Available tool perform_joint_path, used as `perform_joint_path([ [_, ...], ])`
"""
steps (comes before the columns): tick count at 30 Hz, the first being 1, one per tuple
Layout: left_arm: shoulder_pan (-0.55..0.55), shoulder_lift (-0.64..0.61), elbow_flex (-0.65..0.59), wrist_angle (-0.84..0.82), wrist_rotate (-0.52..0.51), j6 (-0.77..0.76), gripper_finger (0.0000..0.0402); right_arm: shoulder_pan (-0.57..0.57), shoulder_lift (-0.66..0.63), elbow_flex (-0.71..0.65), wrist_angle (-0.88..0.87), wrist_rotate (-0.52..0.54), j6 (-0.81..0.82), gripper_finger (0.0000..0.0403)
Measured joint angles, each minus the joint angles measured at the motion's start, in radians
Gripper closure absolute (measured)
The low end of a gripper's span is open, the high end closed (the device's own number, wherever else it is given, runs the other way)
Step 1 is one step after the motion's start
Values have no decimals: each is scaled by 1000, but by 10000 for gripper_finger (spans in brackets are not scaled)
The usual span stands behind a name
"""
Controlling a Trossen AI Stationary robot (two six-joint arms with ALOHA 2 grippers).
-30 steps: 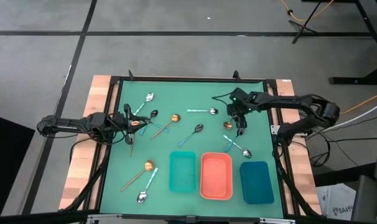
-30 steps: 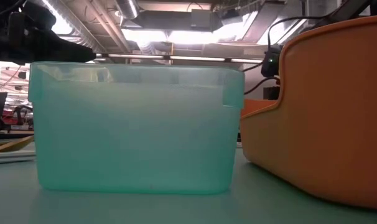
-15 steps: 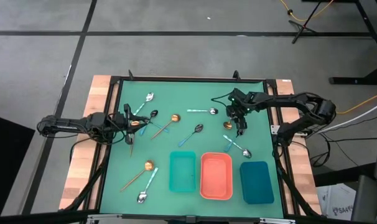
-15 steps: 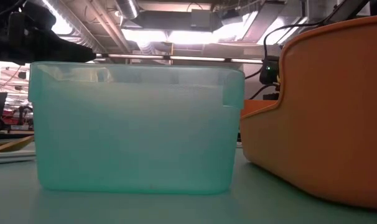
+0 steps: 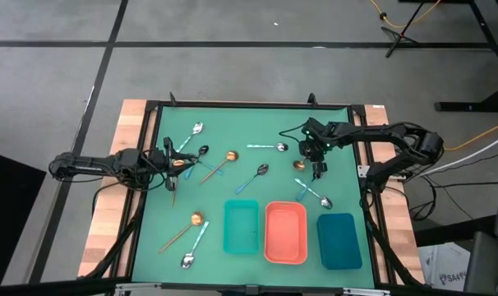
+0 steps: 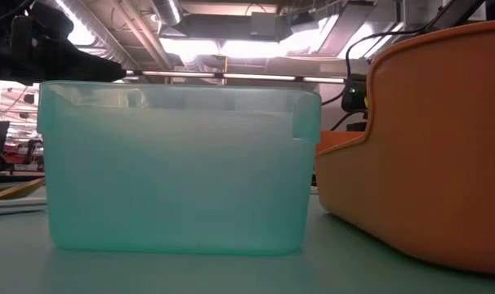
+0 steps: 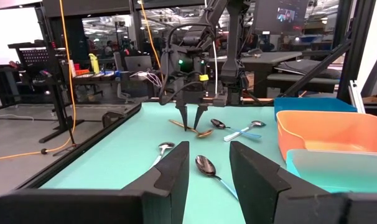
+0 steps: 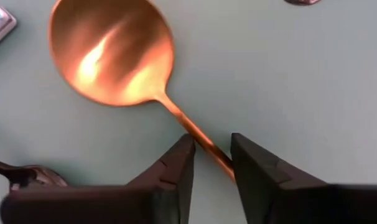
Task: Sort silverware by color (type)
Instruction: Put the golden spoon into the blue bin
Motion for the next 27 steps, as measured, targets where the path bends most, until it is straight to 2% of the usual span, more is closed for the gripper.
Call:
perform_joint_path([
  [15,0,0,0,0,0,0,292,0,0,1,-36,-19,108,336],
  [27,0,0,0,0,0,0,292,0,0,0,-41,-21,113,394],
])
